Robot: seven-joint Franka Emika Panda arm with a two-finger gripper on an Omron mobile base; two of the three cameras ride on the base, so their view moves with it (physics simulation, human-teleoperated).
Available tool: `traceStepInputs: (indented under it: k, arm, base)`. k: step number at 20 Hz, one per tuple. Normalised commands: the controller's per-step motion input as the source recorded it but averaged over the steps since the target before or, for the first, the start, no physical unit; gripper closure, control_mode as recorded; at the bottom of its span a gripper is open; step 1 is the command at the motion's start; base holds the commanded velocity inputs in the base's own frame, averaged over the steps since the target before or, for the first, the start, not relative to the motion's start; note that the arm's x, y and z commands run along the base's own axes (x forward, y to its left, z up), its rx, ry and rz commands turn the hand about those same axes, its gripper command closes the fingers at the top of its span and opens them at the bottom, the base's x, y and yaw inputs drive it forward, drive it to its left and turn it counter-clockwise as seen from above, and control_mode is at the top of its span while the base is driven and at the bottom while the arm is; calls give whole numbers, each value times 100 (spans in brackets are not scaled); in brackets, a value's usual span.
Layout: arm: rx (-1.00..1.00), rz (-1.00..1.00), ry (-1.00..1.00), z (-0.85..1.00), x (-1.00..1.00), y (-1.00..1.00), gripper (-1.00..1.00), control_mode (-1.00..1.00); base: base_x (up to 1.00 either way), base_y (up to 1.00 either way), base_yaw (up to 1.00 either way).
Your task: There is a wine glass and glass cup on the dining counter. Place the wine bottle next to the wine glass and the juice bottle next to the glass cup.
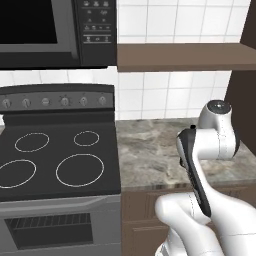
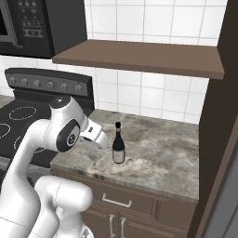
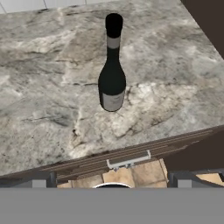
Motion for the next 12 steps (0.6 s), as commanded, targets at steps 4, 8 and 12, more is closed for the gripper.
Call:
traceStepInputs:
  k: [4, 8, 12]
  arm:
    - [0, 0, 0, 0, 0, 0, -100, -100]
    - [0, 19, 0, 0, -2, -2, -100, -100]
    - [0, 44, 0, 0, -11, -16, -100, -100]
  base:
    - [0, 0, 0]
    - [0, 0, 0]
    - [0, 0, 0]
